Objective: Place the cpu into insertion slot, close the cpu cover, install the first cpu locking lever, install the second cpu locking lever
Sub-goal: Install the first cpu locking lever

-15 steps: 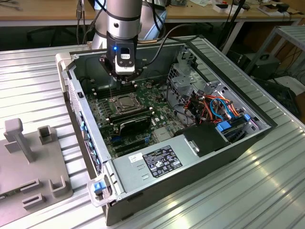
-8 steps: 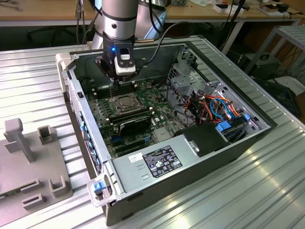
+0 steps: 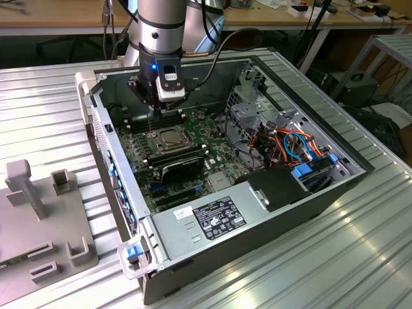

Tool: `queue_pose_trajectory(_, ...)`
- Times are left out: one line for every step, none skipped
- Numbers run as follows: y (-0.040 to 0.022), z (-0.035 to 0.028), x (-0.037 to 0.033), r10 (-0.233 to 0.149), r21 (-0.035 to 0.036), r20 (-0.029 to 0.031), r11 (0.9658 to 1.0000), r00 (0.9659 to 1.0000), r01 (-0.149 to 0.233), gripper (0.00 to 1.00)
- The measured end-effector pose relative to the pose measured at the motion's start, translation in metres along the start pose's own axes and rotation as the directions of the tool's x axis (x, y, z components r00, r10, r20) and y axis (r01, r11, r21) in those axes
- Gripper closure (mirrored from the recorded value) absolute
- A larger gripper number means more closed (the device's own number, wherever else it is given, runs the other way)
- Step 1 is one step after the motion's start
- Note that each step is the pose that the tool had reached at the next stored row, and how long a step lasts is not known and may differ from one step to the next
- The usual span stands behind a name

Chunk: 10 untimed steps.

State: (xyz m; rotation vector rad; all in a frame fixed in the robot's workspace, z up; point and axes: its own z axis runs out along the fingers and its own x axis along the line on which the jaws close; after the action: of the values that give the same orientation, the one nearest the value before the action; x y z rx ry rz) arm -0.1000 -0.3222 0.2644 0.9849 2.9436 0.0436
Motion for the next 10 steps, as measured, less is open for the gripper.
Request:
queue_pose_trajectory(0.0000, 0.0000, 0.0000, 0.000, 0.0000, 0.0000, 1.0000, 1.0000, 0.000, 0.89)
queue_pose_trajectory(0.0000, 0.0000, 0.0000, 0.000, 0.0000, 0.0000, 1.0000, 1.0000, 0.000, 0.89)
queue_pose_trajectory(0.0000, 0.0000, 0.0000, 0.000, 0.0000, 0.0000, 1.0000, 1.0000, 0.000, 0.89)
queue_pose_trajectory(0.0000, 0.0000, 0.0000, 0.000, 0.0000, 0.0000, 1.0000, 1.0000, 0.000, 0.89)
queue_pose_trajectory(0.0000, 0.0000, 0.0000, 0.000, 0.0000, 0.0000, 1.0000, 1.0000, 0.000, 0.89)
queue_pose_trajectory(0.0000, 0.0000, 0.0000, 0.000, 0.0000, 0.0000, 1.0000, 1.0000, 0.000, 0.89)
queue_pose_trajectory(0.0000, 0.0000, 0.0000, -0.001, 0.0000, 0.0000, 1.0000, 1.0000, 0.001, 0.89)
queue_pose_trajectory(0.0000, 0.0000, 0.0000, -0.001, 0.0000, -0.0001, 1.0000, 1.0000, 0.001, 0.89)
queue_pose_trajectory(0.0000, 0.0000, 0.0000, -0.005, -0.0001, -0.0002, 1.0000, 1.0000, 0.005, 0.89)
queue_pose_trajectory(0.0000, 0.0000, 0.0000, -0.012, -0.0003, -0.0004, 0.9999, 0.9999, 0.012, 0.89)
